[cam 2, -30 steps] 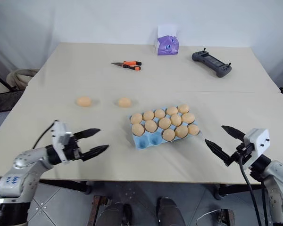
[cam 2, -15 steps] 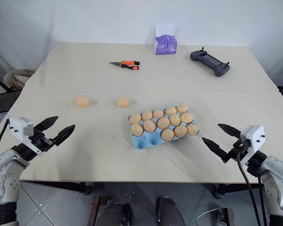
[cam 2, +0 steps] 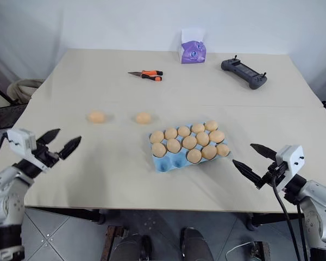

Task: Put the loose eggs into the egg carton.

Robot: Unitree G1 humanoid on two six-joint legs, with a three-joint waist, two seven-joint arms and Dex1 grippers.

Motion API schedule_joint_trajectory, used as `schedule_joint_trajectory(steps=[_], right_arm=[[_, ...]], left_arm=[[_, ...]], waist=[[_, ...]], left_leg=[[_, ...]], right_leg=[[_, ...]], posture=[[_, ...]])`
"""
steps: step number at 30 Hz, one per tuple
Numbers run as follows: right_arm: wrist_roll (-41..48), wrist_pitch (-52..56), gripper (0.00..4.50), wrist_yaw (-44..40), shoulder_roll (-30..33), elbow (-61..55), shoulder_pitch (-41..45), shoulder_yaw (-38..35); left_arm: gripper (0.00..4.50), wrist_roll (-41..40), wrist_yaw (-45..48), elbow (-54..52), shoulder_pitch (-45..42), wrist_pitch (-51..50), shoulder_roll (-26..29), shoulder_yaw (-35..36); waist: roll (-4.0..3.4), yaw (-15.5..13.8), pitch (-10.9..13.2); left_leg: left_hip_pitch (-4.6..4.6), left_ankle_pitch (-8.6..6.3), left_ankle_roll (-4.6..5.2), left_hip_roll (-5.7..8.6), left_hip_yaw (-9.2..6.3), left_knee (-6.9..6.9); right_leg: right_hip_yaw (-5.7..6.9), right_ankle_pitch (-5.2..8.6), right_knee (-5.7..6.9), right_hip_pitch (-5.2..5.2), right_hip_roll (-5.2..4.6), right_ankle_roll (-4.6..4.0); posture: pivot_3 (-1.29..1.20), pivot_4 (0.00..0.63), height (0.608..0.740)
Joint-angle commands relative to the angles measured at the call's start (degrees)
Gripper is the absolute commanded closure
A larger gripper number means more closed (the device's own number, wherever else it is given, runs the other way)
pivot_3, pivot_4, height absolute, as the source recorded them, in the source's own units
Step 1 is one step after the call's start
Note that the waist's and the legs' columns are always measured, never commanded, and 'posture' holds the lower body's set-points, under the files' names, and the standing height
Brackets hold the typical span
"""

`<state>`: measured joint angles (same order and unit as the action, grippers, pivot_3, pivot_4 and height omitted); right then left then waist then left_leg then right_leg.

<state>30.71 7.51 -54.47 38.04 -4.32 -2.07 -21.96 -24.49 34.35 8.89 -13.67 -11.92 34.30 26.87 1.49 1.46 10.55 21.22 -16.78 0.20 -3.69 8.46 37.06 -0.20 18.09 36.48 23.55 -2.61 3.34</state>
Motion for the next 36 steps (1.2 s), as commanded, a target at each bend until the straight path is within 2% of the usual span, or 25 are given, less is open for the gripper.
schedule_joint_trajectory(steps=[1, 10, 19, 26, 36], right_arm=[[0.18, -1.09, 0.00, -0.63, 0.26, -0.19, 0.39, -0.49], [-0.03, -1.06, 0.00, -0.76, 0.42, 0.61, 1.30, 0.02], [0.28, -0.77, 0.00, 0.57, -0.03, -1.75, -1.62, -0.88], [0.73, -0.43, 0.00, 1.27, 0.11, -3.09, -3.26, -1.34], [1.22, 0.21, 0.00, 1.62, 0.58, -4.25, -4.22, -1.93]], left_arm=[[0.02, 3.19, -1.90, 6.45, -5.65, 4.07, 1.01, -1.36], [0.02, 9.45, -1.85, 33.22, -24.64, 12.72, 0.57, -7.62], [0.02, 13.20, -1.02, 54.04, -37.44, 19.04, -0.11, -10.73], [0.02, 16.09, -3.39, 62.08, -42.31, 19.11, -0.76, -12.41], [0.02, 17.91, -6.54, 65.25, -44.57, 16.30, -2.02, -12.37]], waist=[[0.00, 0.09, 0.00], [0.04, 0.08, 0.01], [0.08, 0.07, 0.03], [0.12, 0.12, 0.05], [0.17, 0.07, 0.08]], left_leg=[[0.01, 0.01, 0.01, 0.01, 0.02, -0.01], [0.06, 0.05, 0.08, -0.01, 0.12, 0.00], [0.07, 0.04, 0.01, -0.03, 0.29, 0.01], [0.06, 0.03, 0.03, -0.02, 0.36, 0.04], [0.06, 0.06, -0.02, -0.02, 0.37, 0.06]], right_leg=[[-0.02, -0.01, -0.01, 0.00, -0.01, 0.01], [0.00, -0.03, -0.05, 0.07, 0.10, 0.06], [-0.08, -0.03, -0.04, 0.15, 0.18, 0.09], [-0.07, -0.05, -0.02, 0.16, 0.20, 0.12], [-0.03, -0.05, 0.02, 0.18, 0.21, 0.13]], posture=[[0.00, 0.150, 0.740], [0.00, 0.150, 0.740], [0.00, 0.150, 0.740], [0.00, 0.150, 0.740], [0.00, 0.150, 0.740]])
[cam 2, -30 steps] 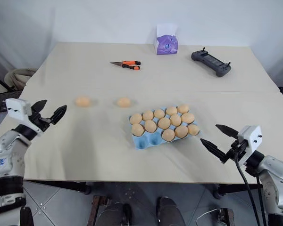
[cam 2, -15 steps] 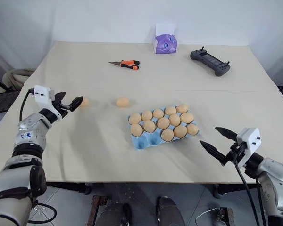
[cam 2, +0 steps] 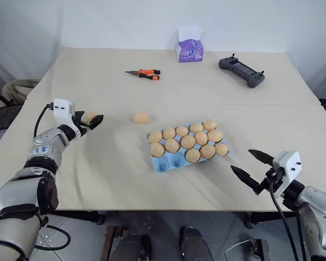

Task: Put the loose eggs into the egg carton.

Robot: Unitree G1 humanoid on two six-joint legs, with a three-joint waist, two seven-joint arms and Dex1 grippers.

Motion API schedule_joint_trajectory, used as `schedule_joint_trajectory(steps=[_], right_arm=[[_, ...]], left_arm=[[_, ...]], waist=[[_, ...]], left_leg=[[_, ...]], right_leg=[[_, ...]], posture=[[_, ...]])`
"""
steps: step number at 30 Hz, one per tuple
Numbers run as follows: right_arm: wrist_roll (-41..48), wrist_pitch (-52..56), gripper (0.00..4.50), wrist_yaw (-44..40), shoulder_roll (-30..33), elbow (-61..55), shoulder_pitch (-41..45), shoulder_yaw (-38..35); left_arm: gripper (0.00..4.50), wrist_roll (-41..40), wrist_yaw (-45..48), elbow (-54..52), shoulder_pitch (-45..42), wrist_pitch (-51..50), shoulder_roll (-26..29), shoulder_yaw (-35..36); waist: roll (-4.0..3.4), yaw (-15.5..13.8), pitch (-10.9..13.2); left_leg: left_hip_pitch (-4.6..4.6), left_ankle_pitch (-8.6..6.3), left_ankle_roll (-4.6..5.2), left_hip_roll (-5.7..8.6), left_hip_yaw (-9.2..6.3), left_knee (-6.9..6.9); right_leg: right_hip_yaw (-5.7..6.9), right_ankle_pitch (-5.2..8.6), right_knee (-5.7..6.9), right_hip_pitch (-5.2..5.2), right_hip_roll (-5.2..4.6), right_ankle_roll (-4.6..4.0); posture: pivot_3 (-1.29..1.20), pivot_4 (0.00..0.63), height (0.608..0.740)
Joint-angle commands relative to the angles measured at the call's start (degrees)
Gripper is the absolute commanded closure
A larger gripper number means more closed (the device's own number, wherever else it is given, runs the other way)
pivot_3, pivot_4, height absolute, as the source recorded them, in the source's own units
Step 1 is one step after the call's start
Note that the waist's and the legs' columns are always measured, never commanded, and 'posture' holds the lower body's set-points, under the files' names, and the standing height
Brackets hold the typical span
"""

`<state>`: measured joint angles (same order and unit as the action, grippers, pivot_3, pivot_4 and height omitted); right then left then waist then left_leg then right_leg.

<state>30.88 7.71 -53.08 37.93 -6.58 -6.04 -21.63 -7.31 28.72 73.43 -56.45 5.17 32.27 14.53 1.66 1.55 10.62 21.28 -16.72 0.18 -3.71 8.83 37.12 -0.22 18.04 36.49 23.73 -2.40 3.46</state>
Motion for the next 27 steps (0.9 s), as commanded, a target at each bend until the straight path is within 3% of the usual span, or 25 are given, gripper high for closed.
schedule_joint_trajectory(steps=[1, 3, 10, 15, 20, 24, 27], right_arm=[[1.05, 0.10, 0.00, 0.28, 0.73, -2.02, -0.16, -2.25], [0.96, 0.22, 0.00, 0.36, 0.78, -1.94, 0.19, -2.08], [0.86, 0.52, 0.00, 0.71, 0.76, -2.38, 0.28, -2.08], [0.86, 0.83, 0.00, 1.06, 0.65, -2.98, -0.25, -2.49], [0.90, 1.09, 0.00, 1.55, 0.53, -3.53, -0.65, -2.56], [0.88, 1.29, 0.00, 1.88, 0.36, -3.80, -0.46, -2.38], [1.08, 1.00, 0.00, 1.86, 0.05, -4.23, -0.66, -2.55]], left_arm=[[0.02, 0.94, -1.08, 0.89, -1.94, -1.21, -0.07, -0.13], [0.02, 1.39, -1.60, 1.47, -2.43, -2.66, -0.26, -0.18], [2.23, 2.01, -1.78, 1.33, -2.62, -2.09, -0.97, -0.16], [2.23, 2.07, 1.73, 0.31, -3.10, -0.85, -0.82, -0.33], [2.23, 0.73, 14.84, -4.32, -3.64, -0.50, -1.81, -1.98], [2.23, -2.39, 29.76, -17.65, 0.07, -5.88, -4.52, -5.58], [2.23, -5.08, 35.51, -31.95, 4.91, -13.68, -6.49, -9.12]], waist=[[0.00, -0.01, 0.00], [0.00, 0.01, 0.00], [0.02, -0.01, 0.01], [0.02, 0.01, 0.01], [0.02, -0.02, 0.01], [0.03, -0.16, 0.01], [0.03, -0.07, 0.01]], left_leg=[[0.00, 0.00, 0.00, 0.00, 0.00, 0.01], [0.00, 0.00, 0.01, 0.01, 0.02, 0.03], [-0.01, 0.02, -0.02, 0.01, 0.03, 0.04], [-0.01, 0.04, -0.05, 0.01, 0.05, 0.04], [-0.01, 0.06, -0.10, 0.01, 0.10, 0.05], [0.01, 0.10, -0.17, 0.02, 0.14, 0.07], [-0.02, 0.08, -0.18, 0.01, 0.20, 0.08]], right_leg=[[0.02, 0.00, 0.00, 0.00, 0.00, 0.00], [0.06, 0.00, 0.01, 0.00, 0.00, 0.00], [0.06, 0.00, 0.05, 0.01, 0.00, 0.01], [0.07, 0.00, 0.04, 0.01, 0.01, 0.01], [0.13, 0.00, 0.05, 0.02, 0.04, 0.01], [0.22, -0.01, 0.04, 0.01, 0.04, 0.01], [0.06, -0.01, 0.05, 0.00, 0.05, 0.03]], posture=[[0.00, 0.150, 0.740], [0.00, 0.150, 0.740], [0.00, 0.150, 0.740], [0.00, 0.150, 0.740], [0.00, 0.150, 0.740], [0.00, 0.150, 0.740], [0.00, 0.150, 0.740]])
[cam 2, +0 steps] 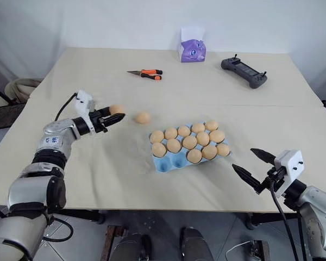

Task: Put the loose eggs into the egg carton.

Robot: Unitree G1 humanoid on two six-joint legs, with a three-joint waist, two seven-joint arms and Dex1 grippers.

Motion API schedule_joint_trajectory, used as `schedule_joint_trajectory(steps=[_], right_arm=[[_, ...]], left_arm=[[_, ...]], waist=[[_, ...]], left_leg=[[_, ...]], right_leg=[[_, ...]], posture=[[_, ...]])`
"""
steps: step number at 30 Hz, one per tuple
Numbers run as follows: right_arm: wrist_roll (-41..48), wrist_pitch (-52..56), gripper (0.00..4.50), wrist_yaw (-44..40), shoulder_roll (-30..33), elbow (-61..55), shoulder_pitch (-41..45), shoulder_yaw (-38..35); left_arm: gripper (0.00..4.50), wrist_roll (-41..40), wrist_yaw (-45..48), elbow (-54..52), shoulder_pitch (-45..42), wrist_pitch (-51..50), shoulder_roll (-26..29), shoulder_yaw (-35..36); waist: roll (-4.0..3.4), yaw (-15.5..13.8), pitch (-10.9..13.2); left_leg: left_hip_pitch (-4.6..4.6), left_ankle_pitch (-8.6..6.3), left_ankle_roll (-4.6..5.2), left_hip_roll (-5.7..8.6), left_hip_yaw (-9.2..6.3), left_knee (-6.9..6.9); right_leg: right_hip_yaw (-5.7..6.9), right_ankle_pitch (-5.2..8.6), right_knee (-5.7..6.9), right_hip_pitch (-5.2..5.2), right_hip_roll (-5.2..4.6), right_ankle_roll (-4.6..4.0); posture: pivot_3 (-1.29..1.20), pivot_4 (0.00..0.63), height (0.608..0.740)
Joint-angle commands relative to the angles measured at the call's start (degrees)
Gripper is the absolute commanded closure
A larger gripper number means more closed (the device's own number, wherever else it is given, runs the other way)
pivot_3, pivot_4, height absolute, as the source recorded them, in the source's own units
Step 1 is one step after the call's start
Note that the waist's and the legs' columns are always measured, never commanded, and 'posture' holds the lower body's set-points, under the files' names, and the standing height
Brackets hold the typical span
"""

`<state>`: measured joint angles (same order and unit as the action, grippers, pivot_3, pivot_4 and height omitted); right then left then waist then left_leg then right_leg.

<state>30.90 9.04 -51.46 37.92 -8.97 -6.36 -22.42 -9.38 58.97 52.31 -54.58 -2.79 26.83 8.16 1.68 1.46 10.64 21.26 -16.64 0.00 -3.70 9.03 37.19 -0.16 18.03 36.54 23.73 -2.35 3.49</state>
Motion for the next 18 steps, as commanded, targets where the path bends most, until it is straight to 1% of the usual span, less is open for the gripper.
schedule_joint_trajectory(steps=[1, 5, 10, 13, 15, 18], right_arm=[[1.19, -0.47, 0.00, 0.20, -0.07, -2.12, -0.56, -1.92], [2.13, -0.93, 0.00, -0.40, -0.25, -3.73, -2.33, -3.12], [4.59, -0.54, 0.00, -3.69, 0.72, -8.39, -7.88, -4.52], [5.47, -0.19, 0.00, -5.80, 1.32, -10.57, -11.26, -5.29], [5.80, -0.10, 0.00, -6.89, 1.71, -11.32, -12.82, -5.51], [5.39, -0.87, 0.00, -6.59, 1.29, -11.09, -14.04, -6.58]], left_arm=[[2.23, -3.68, 6.65, -14.97, 4.45, -8.08, -1.61, -4.12], [2.23, -6.00, 9.09, -27.38, 8.27, -15.20, -3.04, -8.09], [2.23, -8.23, 10.75, -37.57, 11.16, -21.02, -4.80, -12.89], [2.23, -9.66, 10.98, -41.90, 12.19, -23.78, -5.61, -14.76], [2.23, -10.34, 11.19, -43.93, 12.73, -25.19, -5.98, -15.79], [2.23, -10.23, 11.78, -44.75, 13.47, -25.88, -6.29, -17.93]], waist=[[0.00, 0.16, 0.00], [0.00, 0.26, 0.00], [-0.01, 0.12, 0.00], [-0.01, 0.11, 0.00], [-0.01, 0.16, 0.00], [-0.01, 0.21, -0.01]], left_leg=[[0.00, 0.00, 0.00, 0.00, 0.00, 0.01], [-0.03, 0.03, -0.06, -0.08, 0.01, 0.05], [-0.10, 0.15, -0.11, -0.02, -0.20, 0.11], [-0.11, 0.17, -0.02, 0.02, -0.30, 0.15], [-0.09, 0.04, 0.25, 0.04, -0.37, 0.20], [-0.10, 0.04, 0.27, 0.04, -0.39, 0.23]], right_leg=[[-0.07, 0.01, 0.02, 0.00, 0.00, 0.02], [-0.34, 0.02, 0.12, 0.03, 0.09, 0.03], [-0.36, 0.03, 0.35, -0.04, 0.04, 0.00], [-0.33, 0.02, 0.36, -0.13, 0.00, 0.01], [-0.31, 0.02, 0.36, -0.16, -0.02, 0.02], [-0.32, 0.01, 0.38, -0.17, -0.02, 0.02]], posture=[[0.00, 0.150, 0.740], [0.00, 0.150, 0.740], [0.00, 0.150, 0.740], [0.00, 0.150, 0.740], [0.00, 0.150, 0.740], [0.00, 0.150, 0.740]])
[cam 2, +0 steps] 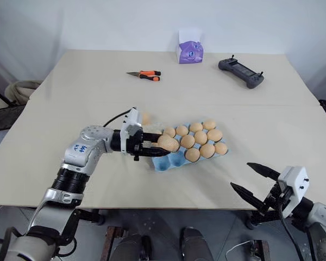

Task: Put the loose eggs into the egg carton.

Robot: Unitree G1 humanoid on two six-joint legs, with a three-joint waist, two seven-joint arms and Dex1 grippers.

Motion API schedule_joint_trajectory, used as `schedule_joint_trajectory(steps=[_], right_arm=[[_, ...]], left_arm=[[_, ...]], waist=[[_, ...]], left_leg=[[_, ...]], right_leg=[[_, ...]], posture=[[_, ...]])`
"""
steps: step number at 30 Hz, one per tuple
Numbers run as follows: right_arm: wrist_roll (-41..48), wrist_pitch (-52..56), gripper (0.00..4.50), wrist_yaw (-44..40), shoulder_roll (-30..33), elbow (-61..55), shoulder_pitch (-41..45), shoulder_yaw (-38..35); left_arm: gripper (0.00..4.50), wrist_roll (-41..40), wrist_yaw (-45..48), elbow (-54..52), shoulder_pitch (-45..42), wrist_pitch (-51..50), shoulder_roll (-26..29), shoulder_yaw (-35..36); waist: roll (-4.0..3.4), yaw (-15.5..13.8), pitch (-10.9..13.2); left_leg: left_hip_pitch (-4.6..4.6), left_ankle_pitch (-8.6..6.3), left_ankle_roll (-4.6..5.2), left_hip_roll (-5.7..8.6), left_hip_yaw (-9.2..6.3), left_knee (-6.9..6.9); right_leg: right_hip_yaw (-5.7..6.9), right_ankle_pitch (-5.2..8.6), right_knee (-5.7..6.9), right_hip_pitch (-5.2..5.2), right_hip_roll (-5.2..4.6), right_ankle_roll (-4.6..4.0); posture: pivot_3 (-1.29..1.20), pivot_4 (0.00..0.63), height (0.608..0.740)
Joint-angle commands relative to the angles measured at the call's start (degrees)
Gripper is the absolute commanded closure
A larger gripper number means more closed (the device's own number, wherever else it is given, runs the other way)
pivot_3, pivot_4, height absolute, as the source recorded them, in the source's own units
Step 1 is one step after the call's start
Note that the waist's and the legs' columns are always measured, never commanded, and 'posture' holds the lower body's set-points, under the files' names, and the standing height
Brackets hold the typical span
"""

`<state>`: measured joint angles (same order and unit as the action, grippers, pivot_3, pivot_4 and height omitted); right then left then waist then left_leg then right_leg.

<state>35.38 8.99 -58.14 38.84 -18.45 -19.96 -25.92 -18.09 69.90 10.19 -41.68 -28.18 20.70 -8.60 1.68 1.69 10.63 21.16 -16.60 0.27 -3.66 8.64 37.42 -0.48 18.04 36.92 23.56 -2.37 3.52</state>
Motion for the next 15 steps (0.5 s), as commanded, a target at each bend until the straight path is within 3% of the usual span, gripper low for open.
schedule_joint_trajectory(steps=[1, 14, 15], right_arm=[[0.80, -1.11, 0.00, 0.43, 0.02, -1.31, -0.56, -3.40], [-0.38, -2.36, 0.00, 3.06, -2.17, -1.42, -2.05, -3.96], [-0.38, -2.27, 0.00, 3.47, -2.34, -1.97, -2.30, -3.89]], left_arm=[[2.23, -0.91, 0.66, -2.01, 0.56, -0.02, -0.37, -1.84], [2.23, 3.16, -2.47, 7.66, -3.16, 4.78, -4.12, -4.68], [1.69, 3.63, -2.76, 8.32, -3.39, 5.22, -4.38, -4.84]], waist=[[-0.02, -0.04, -0.01], [-0.02, -0.14, -0.01], [-0.02, -0.16, -0.01]], left_leg=[[0.00, 0.00, 0.00, 0.01, -0.01, 0.00], [0.06, 0.00, 0.05, 0.04, -0.13, -0.04], [0.05, 0.00, 0.06, 0.04, -0.13, -0.05]], right_leg=[[0.00, 0.00, 0.01, 0.00, 0.00, 0.00], [0.04, 0.00, -0.06, 0.02, -0.05, -0.01], [0.05, 0.00, -0.07, 0.01, -0.05, -0.02]], posture=[[0.00, 0.150, 0.740], [0.00, 0.150, 0.740], [0.00, 0.150, 0.740]])
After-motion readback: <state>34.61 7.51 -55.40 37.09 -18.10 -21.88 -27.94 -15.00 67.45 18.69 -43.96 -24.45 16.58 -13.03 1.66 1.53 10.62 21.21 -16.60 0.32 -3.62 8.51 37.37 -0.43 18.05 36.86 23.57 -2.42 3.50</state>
